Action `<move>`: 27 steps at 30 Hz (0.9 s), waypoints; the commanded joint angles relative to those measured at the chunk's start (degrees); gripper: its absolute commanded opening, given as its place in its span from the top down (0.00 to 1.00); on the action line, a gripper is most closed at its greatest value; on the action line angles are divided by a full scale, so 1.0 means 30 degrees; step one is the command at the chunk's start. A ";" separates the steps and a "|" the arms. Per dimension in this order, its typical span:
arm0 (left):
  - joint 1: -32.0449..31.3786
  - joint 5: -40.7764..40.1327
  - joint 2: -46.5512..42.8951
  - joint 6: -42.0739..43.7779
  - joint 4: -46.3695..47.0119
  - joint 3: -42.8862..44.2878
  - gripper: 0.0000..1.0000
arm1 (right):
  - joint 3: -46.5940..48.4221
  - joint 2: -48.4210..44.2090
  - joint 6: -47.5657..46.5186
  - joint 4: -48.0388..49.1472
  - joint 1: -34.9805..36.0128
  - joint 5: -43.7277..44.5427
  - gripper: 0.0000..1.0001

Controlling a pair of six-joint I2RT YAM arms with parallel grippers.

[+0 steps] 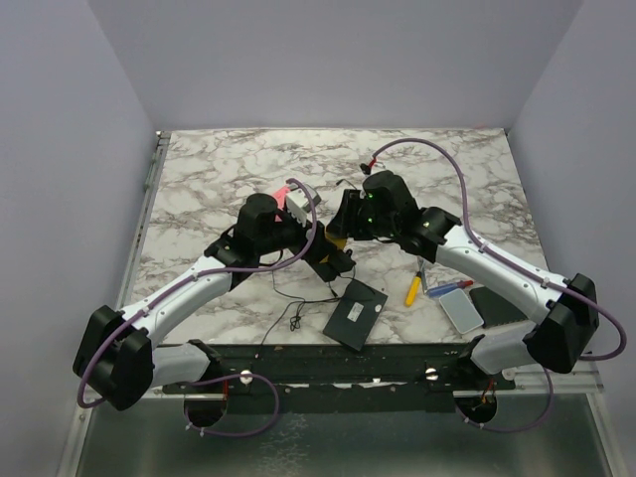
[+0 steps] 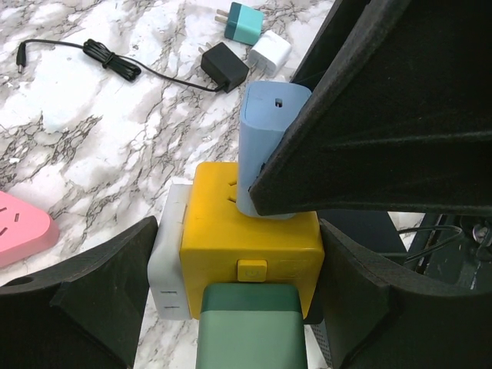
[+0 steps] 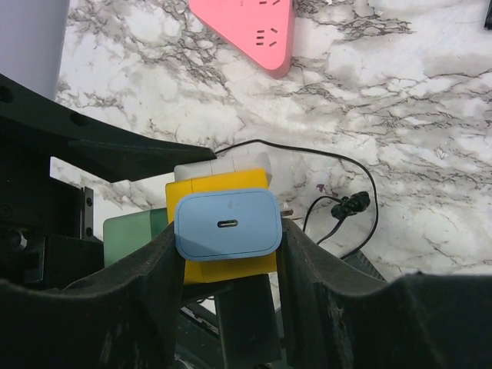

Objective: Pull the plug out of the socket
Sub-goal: Remove the plug from the socket.

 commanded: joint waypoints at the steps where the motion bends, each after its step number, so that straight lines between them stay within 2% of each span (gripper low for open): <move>1: 0.0064 -0.3286 -0.0135 0.1213 -0.0622 -0.0314 1.00 | 0.1243 -0.0537 -0.0725 -0.1548 -0.0182 0.0547 1.00; 5: -0.0078 -0.3343 -0.0415 0.1509 -0.0571 -0.0500 1.00 | 0.1372 -0.0243 -0.0716 -0.1180 -0.0439 -0.1423 1.00; 11: -0.0148 -0.3538 -0.0445 0.1525 -0.0312 -0.0682 1.00 | -0.0245 -0.0939 0.0550 0.0612 -0.1357 -0.3819 1.00; 27: -0.0261 -0.3701 -0.0498 0.1552 -0.0153 -0.0795 1.00 | -0.2570 -0.1592 0.2479 0.3439 -0.3161 -0.7604 1.00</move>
